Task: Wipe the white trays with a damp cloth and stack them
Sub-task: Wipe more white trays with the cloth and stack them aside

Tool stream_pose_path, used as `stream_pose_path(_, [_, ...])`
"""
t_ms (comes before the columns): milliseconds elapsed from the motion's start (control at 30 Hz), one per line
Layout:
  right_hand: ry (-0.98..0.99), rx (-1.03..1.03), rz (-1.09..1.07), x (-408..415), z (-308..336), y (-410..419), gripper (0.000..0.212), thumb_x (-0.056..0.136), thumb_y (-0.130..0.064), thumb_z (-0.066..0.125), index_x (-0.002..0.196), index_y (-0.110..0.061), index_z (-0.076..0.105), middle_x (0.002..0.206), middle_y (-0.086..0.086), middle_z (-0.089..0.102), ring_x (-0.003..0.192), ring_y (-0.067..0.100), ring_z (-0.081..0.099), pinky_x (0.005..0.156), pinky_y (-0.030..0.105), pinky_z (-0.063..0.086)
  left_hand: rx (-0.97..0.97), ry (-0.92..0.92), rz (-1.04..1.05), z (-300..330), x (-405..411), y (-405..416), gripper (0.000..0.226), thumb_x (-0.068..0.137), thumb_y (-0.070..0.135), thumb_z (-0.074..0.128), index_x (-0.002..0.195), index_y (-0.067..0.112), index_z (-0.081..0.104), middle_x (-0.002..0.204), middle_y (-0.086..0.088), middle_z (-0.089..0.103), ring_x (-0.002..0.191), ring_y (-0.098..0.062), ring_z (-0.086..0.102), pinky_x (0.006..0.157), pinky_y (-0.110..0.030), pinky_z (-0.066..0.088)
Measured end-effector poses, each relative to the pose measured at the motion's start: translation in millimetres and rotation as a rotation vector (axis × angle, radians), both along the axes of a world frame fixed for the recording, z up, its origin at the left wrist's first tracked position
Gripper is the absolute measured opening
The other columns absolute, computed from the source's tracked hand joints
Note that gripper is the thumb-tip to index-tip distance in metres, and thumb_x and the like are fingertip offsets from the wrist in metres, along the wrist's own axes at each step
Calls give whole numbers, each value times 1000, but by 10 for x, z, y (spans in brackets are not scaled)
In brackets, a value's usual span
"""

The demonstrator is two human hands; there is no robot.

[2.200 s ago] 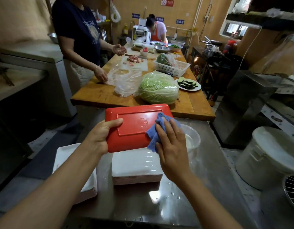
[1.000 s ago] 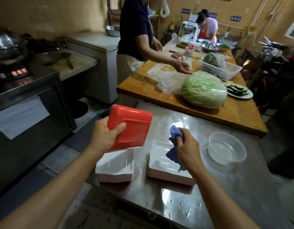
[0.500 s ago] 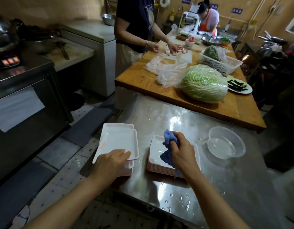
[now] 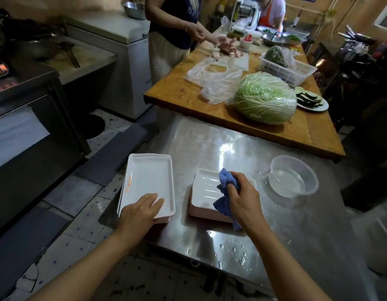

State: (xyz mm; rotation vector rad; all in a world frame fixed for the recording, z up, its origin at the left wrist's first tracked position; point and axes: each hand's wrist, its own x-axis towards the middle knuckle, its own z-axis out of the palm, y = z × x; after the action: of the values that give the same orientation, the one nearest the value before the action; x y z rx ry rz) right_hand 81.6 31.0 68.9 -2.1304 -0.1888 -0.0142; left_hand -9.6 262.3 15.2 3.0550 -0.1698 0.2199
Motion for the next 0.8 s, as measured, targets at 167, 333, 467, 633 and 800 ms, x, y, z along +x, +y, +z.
stream_pose_path(167, [17,24,-12,-8,-24,-55,17,96,-13,47,104,-24,57,83,-21,55,75,-21,52,61,-2,36,-11,190,132,-123,67,55,57,88,34,63,138,16,44,145,-7,41,134,-21,38,85,-36,50])
stream_pose_path(333, [23,47,-32,-13,-42,-154,19,95,-11,48,105,-25,57,85,-22,56,75,-20,53,62,-2,36,43,260,202,-160,161,-3,69,87,67,37,139,23,37,149,1,31,138,-16,27,100,-34,34])
stream_pose_path(467, [28,66,-73,-29,-36,-321,21,95,-11,47,104,-29,56,87,-19,59,78,-20,53,62,-2,36,-180,61,173,-101,431,-351,55,88,54,50,128,16,51,134,-3,52,124,-23,44,99,-37,33])
stream_pose_path(633, [18,78,-137,-23,-48,-582,22,95,-11,47,105,-28,57,88,-16,61,81,-14,55,66,1,40,-460,163,340,-107,874,-851,50,86,43,59,124,14,45,122,-7,51,109,-29,52,79,-36,43])
stream_pose_path(800, [51,87,-201,-5,-105,-780,23,95,-13,47,102,-34,55,87,-20,60,79,-13,57,65,3,42,-515,335,458,-285,1150,-876,46,88,30,61,124,9,43,128,-15,45,106,-34,55,87,-38,47])
